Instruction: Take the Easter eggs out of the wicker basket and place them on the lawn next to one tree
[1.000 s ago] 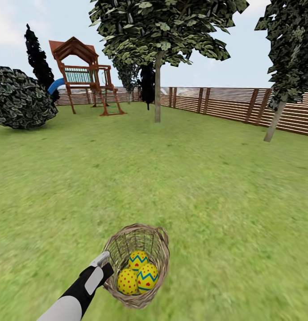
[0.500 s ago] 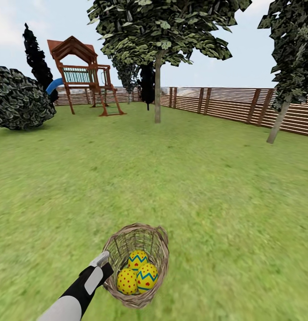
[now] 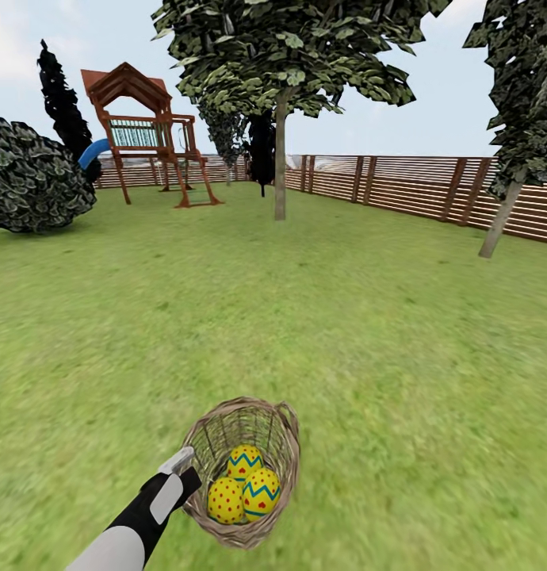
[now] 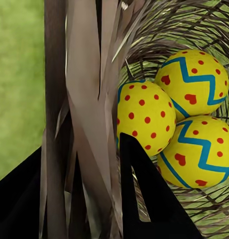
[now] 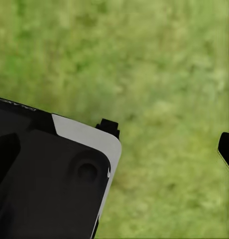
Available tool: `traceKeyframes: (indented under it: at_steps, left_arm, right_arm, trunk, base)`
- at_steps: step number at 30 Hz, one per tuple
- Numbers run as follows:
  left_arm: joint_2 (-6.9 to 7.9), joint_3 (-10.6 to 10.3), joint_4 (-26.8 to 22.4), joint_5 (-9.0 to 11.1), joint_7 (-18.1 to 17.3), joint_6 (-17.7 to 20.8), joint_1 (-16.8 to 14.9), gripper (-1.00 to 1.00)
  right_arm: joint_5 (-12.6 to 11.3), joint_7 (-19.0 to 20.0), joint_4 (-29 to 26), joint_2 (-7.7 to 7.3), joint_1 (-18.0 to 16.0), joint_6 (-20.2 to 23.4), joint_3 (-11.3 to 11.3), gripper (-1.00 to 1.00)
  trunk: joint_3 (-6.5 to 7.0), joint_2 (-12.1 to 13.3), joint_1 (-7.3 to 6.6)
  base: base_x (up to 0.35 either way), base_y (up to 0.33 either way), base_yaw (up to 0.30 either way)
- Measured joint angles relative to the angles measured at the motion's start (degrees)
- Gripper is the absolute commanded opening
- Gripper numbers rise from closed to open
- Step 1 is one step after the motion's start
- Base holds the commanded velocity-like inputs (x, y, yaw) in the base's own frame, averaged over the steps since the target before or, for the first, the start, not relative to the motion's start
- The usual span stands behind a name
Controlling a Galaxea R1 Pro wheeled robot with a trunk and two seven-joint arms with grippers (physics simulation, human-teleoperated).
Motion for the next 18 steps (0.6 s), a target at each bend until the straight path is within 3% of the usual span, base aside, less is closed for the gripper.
traceKeyframes:
  at_steps: [18]
  left_arm:
    - [-0.08, 0.0, 0.0, -0.1, 0.0, 0.0, 0.0, -1.0]
  right_arm:
    - [0.0, 0.0, 0.0, 0.0, 0.0, 0.0, 0.0, 1.0]
  trunk:
    - [0.0, 0.0, 0.0]
  base:
    - [0.341, 0.0, 0.0]
